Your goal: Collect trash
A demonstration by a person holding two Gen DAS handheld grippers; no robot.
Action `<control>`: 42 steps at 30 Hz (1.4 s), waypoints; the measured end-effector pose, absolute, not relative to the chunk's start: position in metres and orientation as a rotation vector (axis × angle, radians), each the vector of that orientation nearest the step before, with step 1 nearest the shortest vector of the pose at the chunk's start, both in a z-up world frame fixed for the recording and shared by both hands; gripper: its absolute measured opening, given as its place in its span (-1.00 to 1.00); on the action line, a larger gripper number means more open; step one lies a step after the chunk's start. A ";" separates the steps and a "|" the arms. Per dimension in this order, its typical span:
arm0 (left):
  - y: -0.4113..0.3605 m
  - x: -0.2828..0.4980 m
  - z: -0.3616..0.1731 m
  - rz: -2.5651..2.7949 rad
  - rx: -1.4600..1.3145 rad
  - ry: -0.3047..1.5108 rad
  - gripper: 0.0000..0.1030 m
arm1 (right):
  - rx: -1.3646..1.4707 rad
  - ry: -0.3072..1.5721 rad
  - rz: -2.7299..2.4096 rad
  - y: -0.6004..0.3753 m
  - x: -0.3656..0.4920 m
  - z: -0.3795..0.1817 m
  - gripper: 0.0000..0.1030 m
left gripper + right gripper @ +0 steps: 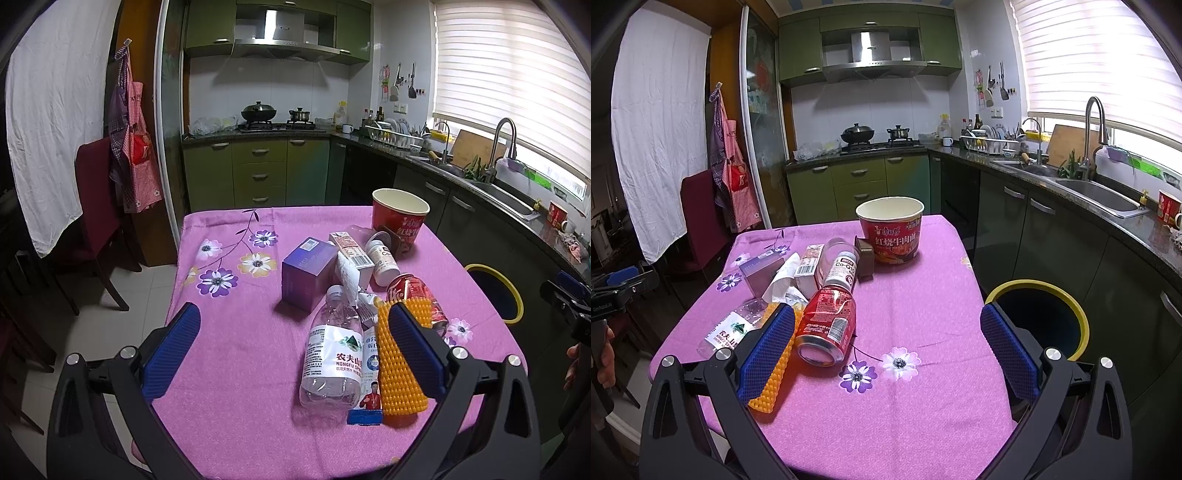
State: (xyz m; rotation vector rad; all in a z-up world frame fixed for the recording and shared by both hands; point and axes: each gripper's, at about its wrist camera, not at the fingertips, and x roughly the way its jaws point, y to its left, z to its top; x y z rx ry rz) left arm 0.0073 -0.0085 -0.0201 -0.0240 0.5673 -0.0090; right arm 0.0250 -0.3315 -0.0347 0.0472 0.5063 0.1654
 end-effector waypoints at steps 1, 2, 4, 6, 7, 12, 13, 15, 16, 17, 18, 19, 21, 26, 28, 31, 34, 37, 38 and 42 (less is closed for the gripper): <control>-0.008 0.008 -0.019 -0.009 -0.024 0.567 0.89 | 0.045 0.504 0.164 -0.332 0.025 -0.035 0.93; -0.009 0.008 -0.020 -0.009 -0.025 0.569 0.89 | 0.046 0.507 0.165 -0.332 0.026 -0.036 0.93; -0.008 0.011 -0.023 -0.004 -0.023 0.575 0.89 | 0.046 0.514 0.165 -0.332 0.029 -0.037 0.93; -0.006 0.015 -0.024 0.008 -0.016 0.579 0.89 | 0.038 0.520 0.163 -0.332 0.032 -0.038 0.93; -0.004 0.017 -0.025 0.014 -0.013 0.580 0.89 | 0.031 0.525 0.162 -0.331 0.035 -0.038 0.93; 0.014 0.051 -0.020 0.023 -0.030 0.603 0.89 | 0.013 0.557 0.196 -0.331 0.058 -0.034 0.93; 0.019 0.062 -0.017 0.035 -0.031 0.599 0.89 | 0.011 0.567 0.210 -0.331 0.066 -0.031 0.93; 0.027 0.084 -0.014 0.059 -0.024 0.584 0.89 | 0.006 0.592 0.234 -0.328 0.080 -0.028 0.93; 0.031 0.097 -0.013 0.074 -0.023 0.587 0.89 | 0.001 0.609 0.258 -0.327 0.090 -0.025 0.93; 0.036 0.110 -0.013 0.082 -0.027 0.592 0.89 | -0.004 0.620 0.274 -0.325 0.097 -0.023 0.93; 0.041 0.124 -0.013 0.082 -0.035 0.591 0.89 | -0.011 0.635 0.290 -0.323 0.107 -0.021 0.93; 0.045 0.137 -0.013 0.087 -0.041 0.590 0.89 | -0.017 0.647 0.305 -0.322 0.114 -0.019 0.93; 0.053 0.164 -0.014 0.101 -0.051 0.596 0.89 | -0.024 0.678 0.341 -0.318 0.135 -0.014 0.93; 0.070 0.239 -0.033 0.114 -0.067 0.616 0.89 | 0.018 0.823 0.392 -0.318 0.202 -0.011 0.93; 0.076 0.263 -0.044 0.117 -0.098 0.627 0.89 | 0.031 0.882 0.391 -0.319 0.233 -0.011 0.93; 0.086 0.293 -0.064 0.138 -0.136 0.632 0.89 | 0.018 0.923 0.350 -0.322 0.277 -0.010 0.93; 0.095 0.304 -0.081 0.182 -0.161 0.630 0.89 | 0.023 0.968 0.329 -0.327 0.316 -0.007 0.93; 0.099 0.305 -0.091 0.201 -0.160 0.629 0.89 | 0.012 1.022 0.301 -0.331 0.360 -0.007 0.86; 0.100 0.304 -0.094 0.213 -0.158 0.623 0.89 | 0.005 1.047 0.286 -0.332 0.377 -0.009 0.79; 0.102 0.310 -0.102 0.223 -0.143 0.638 0.89 | 0.016 1.158 0.242 -0.337 0.435 -0.025 0.48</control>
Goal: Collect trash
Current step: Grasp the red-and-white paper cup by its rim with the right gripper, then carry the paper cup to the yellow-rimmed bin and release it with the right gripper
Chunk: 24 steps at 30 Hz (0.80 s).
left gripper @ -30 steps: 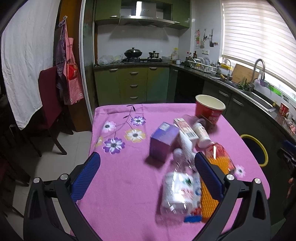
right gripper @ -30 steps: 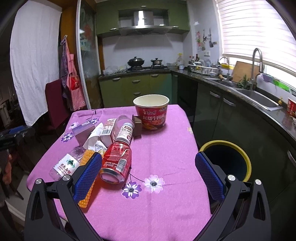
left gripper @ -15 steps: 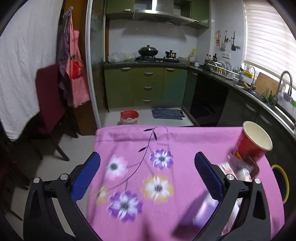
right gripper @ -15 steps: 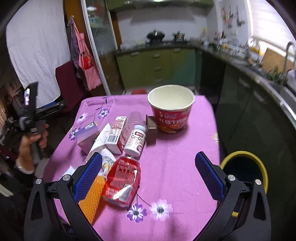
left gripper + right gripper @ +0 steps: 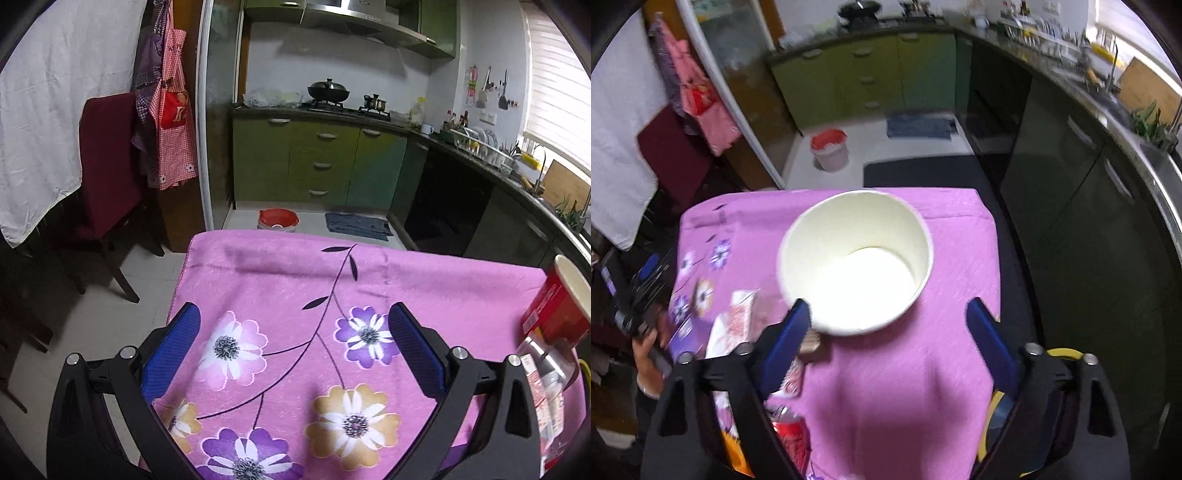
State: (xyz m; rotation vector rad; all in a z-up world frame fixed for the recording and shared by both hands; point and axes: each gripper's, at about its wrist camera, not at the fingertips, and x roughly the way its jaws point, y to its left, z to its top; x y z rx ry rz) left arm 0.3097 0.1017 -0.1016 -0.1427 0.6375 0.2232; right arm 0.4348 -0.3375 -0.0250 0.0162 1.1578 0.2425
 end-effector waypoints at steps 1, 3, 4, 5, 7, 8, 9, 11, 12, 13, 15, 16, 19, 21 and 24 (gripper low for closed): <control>0.103 0.310 -0.103 0.230 -0.138 0.639 0.89 | 0.022 1.182 0.231 -0.340 0.446 -0.030 0.45; 0.104 0.312 -0.107 0.222 -0.140 0.656 0.89 | 0.031 1.222 0.209 -0.344 0.464 -0.042 0.30; 0.104 0.312 -0.109 0.221 -0.142 0.662 0.89 | 0.027 1.237 0.200 -0.344 0.471 -0.046 0.26; 0.104 0.314 -0.111 0.219 -0.144 0.672 0.89 | 0.021 1.256 0.184 -0.345 0.480 -0.052 0.16; 0.102 0.315 -0.114 0.205 -0.141 0.689 0.89 | 0.006 1.284 0.159 -0.345 0.490 -0.061 0.05; 0.100 0.316 -0.115 0.202 -0.136 0.695 0.89 | -0.007 1.297 0.143 -0.344 0.497 -0.066 0.00; 0.100 0.317 -0.116 0.201 -0.131 0.696 0.89 | -0.025 1.309 0.127 -0.341 0.500 -0.070 -0.02; 0.095 0.317 -0.117 0.191 -0.117 0.700 0.89 | -0.044 1.335 0.106 -0.338 0.508 -0.079 -0.06; 0.093 0.318 -0.117 0.191 -0.110 0.700 0.89 | -0.048 1.348 0.100 -0.334 0.512 -0.085 -0.10; 0.092 0.318 -0.118 0.193 -0.100 0.698 0.89 | -0.056 1.361 0.094 -0.331 0.516 -0.089 -0.11; 0.089 0.318 -0.119 0.193 -0.088 0.696 0.89 | -0.064 1.392 0.084 -0.329 0.524 -0.100 -0.12; 0.088 0.318 -0.119 0.191 -0.086 0.696 0.89 | -0.056 1.408 0.083 -0.329 0.527 -0.106 -0.13; 0.088 0.318 -0.120 0.195 -0.083 0.701 0.89 | -0.056 1.448 0.081 -0.324 0.533 -0.119 -0.13; 0.087 0.320 -0.123 0.193 -0.084 0.714 0.89 | -0.062 1.478 0.084 -0.321 0.535 -0.131 -0.20; 0.085 0.321 -0.125 0.188 -0.084 0.724 0.89 | -0.057 1.495 0.090 -0.323 0.537 -0.139 -0.48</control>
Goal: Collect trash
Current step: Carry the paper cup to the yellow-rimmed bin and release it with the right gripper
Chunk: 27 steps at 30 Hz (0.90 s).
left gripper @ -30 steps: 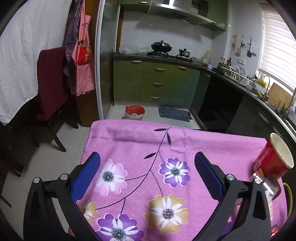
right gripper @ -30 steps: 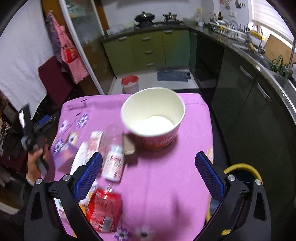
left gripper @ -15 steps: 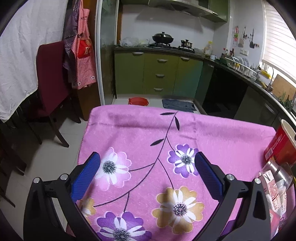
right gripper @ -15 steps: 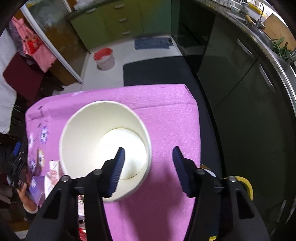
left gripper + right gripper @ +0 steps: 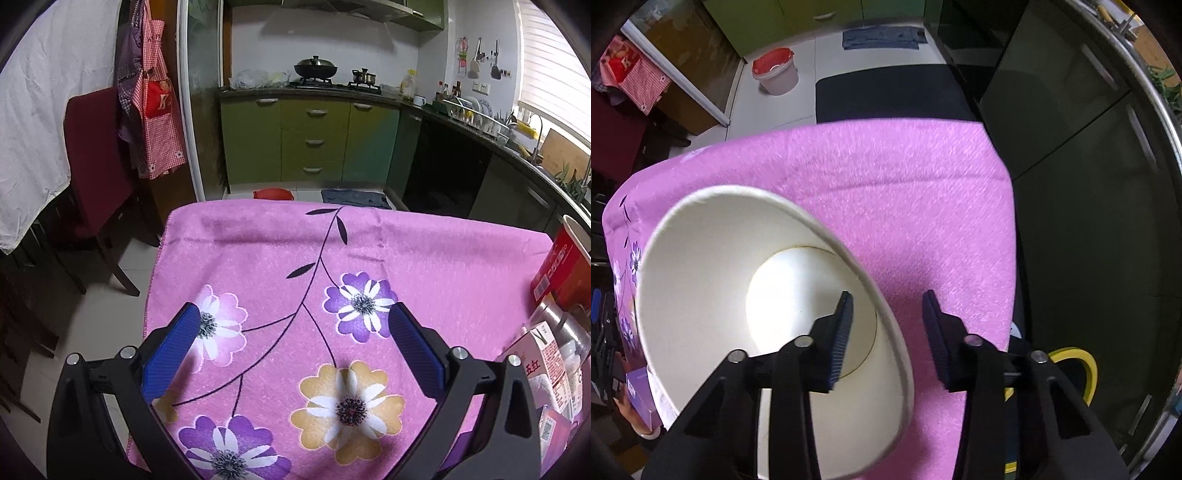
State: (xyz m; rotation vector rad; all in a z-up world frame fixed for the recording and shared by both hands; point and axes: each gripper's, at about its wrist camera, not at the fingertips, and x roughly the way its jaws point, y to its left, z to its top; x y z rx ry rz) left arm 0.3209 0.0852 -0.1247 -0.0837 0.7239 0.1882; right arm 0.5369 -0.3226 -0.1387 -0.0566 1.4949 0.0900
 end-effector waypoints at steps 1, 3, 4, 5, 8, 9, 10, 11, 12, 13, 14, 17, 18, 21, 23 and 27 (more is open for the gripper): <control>0.084 0.321 -0.125 0.188 -0.079 0.724 0.89 | -0.063 1.495 0.091 -0.323 0.538 -0.140 -0.54; 0.083 0.321 -0.124 0.187 -0.073 0.721 0.89 | -0.055 1.497 0.108 -0.321 0.537 -0.140 -0.81; 0.083 0.321 -0.124 0.186 -0.074 0.722 0.89 | -0.062 1.492 0.111 -0.319 0.536 -0.139 -0.82; 0.083 0.321 -0.124 0.182 -0.077 0.722 0.89 | -0.069 1.489 0.114 -0.317 0.535 -0.137 -0.84; 0.084 0.320 -0.123 0.176 -0.083 0.718 0.89 | -0.052 1.471 0.129 -0.316 0.529 -0.128 -0.89; 0.084 0.319 -0.123 0.177 -0.084 0.716 0.89 | -0.044 1.463 0.135 -0.318 0.525 -0.123 -0.90; 0.084 0.318 -0.122 0.174 -0.087 0.713 0.89 | -0.037 1.451 0.138 -0.319 0.524 -0.118 -0.90; 0.085 0.317 -0.121 0.173 -0.088 0.710 0.89 | -0.029 1.442 0.141 -0.320 0.522 -0.111 -0.91; 0.085 0.317 -0.121 0.174 -0.089 0.706 0.89 | -0.008 1.425 0.148 -0.324 0.519 -0.103 -0.91; 0.085 0.317 -0.120 0.177 -0.091 0.704 0.89 | 0.004 1.415 0.152 -0.326 0.517 -0.098 -0.91; 0.086 0.317 -0.120 0.177 -0.094 0.704 0.89 | 0.021 1.393 0.154 -0.333 0.513 -0.087 -0.91; 0.087 0.317 -0.121 0.173 -0.103 0.709 0.89 | 0.061 1.345 0.149 -0.355 0.499 -0.058 -0.91; 0.087 0.317 -0.121 0.173 -0.103 0.709 0.89 | 0.074 1.326 0.145 -0.367 0.491 -0.048 -0.91; 0.087 0.317 -0.121 0.173 -0.100 0.708 0.89 | 0.107 1.289 0.114 -0.404 0.465 -0.026 -0.91; 0.087 0.318 -0.122 0.173 -0.098 0.709 0.89 | 0.127 1.274 0.068 -0.438 0.442 -0.017 -0.91; 0.086 0.320 -0.124 0.176 -0.095 0.713 0.89 | 0.163 1.280 -0.053 -0.510 0.387 -0.023 -0.91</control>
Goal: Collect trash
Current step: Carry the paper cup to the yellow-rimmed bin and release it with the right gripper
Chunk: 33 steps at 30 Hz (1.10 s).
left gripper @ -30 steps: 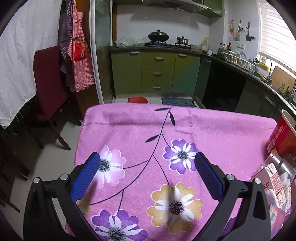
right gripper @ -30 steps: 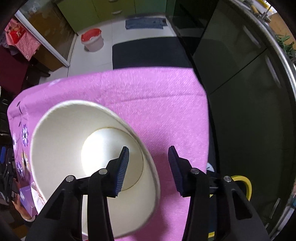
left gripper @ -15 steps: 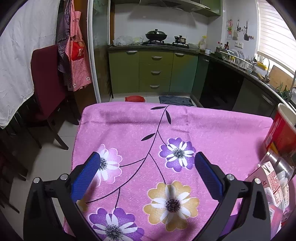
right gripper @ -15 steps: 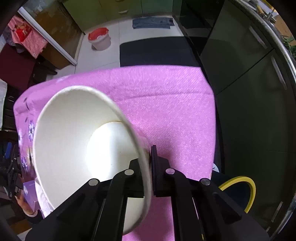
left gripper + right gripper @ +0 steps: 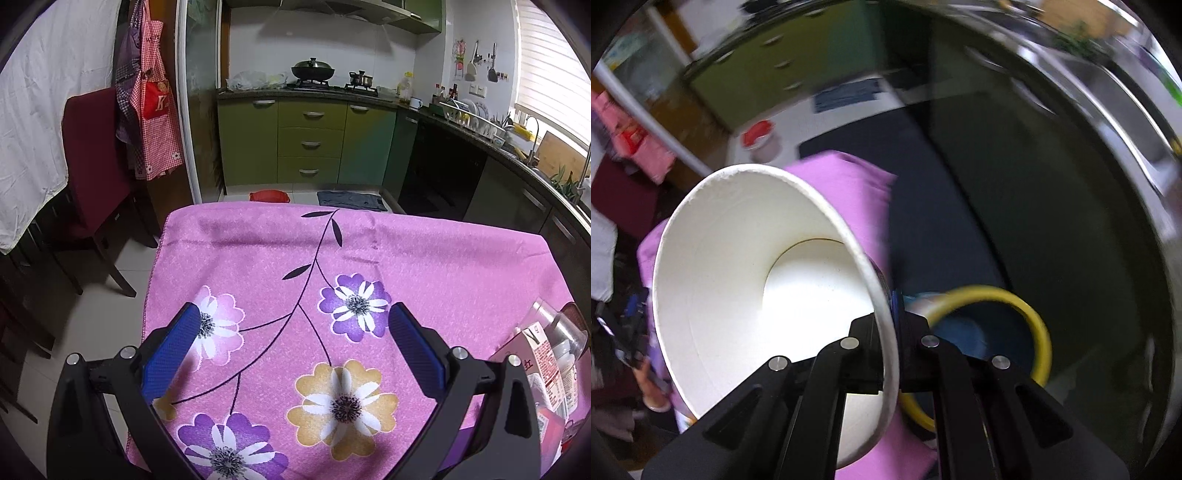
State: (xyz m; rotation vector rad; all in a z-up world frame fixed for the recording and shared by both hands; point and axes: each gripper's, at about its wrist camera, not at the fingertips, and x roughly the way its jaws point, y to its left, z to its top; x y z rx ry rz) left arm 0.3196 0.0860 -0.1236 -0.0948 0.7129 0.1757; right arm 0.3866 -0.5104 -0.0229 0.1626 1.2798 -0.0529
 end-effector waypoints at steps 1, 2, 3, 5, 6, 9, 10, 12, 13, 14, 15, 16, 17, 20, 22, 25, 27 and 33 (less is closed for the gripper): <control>0.086 0.319 -0.124 0.175 -0.095 0.714 0.89 | 0.180 1.288 -0.072 -0.526 0.378 -0.029 -0.91; 0.086 0.320 -0.125 0.175 -0.096 0.716 0.89 | 0.204 1.302 -0.101 -0.545 0.366 -0.042 -0.90; 0.086 0.320 -0.125 0.175 -0.097 0.717 0.89 | 0.221 1.315 -0.129 -0.560 0.357 -0.057 -0.90; 0.087 0.320 -0.126 0.174 -0.104 0.717 0.89 | 0.267 1.347 -0.168 -0.585 0.343 -0.089 -0.90; 0.087 0.320 -0.126 0.174 -0.107 0.717 0.89 | 0.291 1.361 -0.178 -0.594 0.339 -0.104 -0.90; 0.087 0.320 -0.127 0.180 -0.102 0.719 0.89 | 0.326 1.394 -0.191 -0.607 0.335 -0.148 -0.90; 0.087 0.319 -0.128 0.183 -0.099 0.718 0.89 | 0.337 1.406 -0.188 -0.608 0.335 -0.161 -0.90; 0.086 0.319 -0.128 0.184 -0.098 0.716 0.89 | 0.336 1.422 -0.200 -0.606 0.339 -0.182 -0.90; 0.086 0.319 -0.129 0.183 -0.097 0.716 0.89 | 0.336 1.427 -0.207 -0.608 0.339 -0.192 -0.90; 0.086 0.319 -0.129 0.183 -0.096 0.717 0.89 | 0.350 1.434 -0.217 -0.611 0.342 -0.206 -0.89; 0.086 0.319 -0.129 0.183 -0.093 0.719 0.89 | 0.364 1.441 -0.224 -0.613 0.343 -0.217 -0.89; 0.085 0.319 -0.130 0.181 -0.090 0.721 0.89 | 0.368 1.448 -0.235 -0.615 0.345 -0.229 -0.89; 0.085 0.319 -0.130 0.181 -0.088 0.722 0.89 | 0.364 1.452 -0.246 -0.619 0.342 -0.238 -0.89; 0.082 0.320 -0.132 0.179 -0.079 0.728 0.89 | 0.373 1.466 -0.261 -0.621 0.345 -0.258 -0.89; 0.081 0.320 -0.133 0.178 -0.076 0.731 0.89 | 0.352 1.463 -0.281 -0.623 0.348 -0.263 -0.81; 0.080 0.319 -0.132 0.175 -0.073 0.731 0.89 | 0.296 1.459 -0.328 -0.622 0.350 -0.261 -0.55; 0.079 0.319 -0.131 0.175 -0.066 0.728 0.89 | 0.269 1.450 -0.343 -0.620 0.348 -0.256 -0.42; 0.077 0.317 -0.127 0.175 -0.055 0.718 0.89 | 0.205 1.372 -0.352 -0.607 0.324 -0.220 -0.42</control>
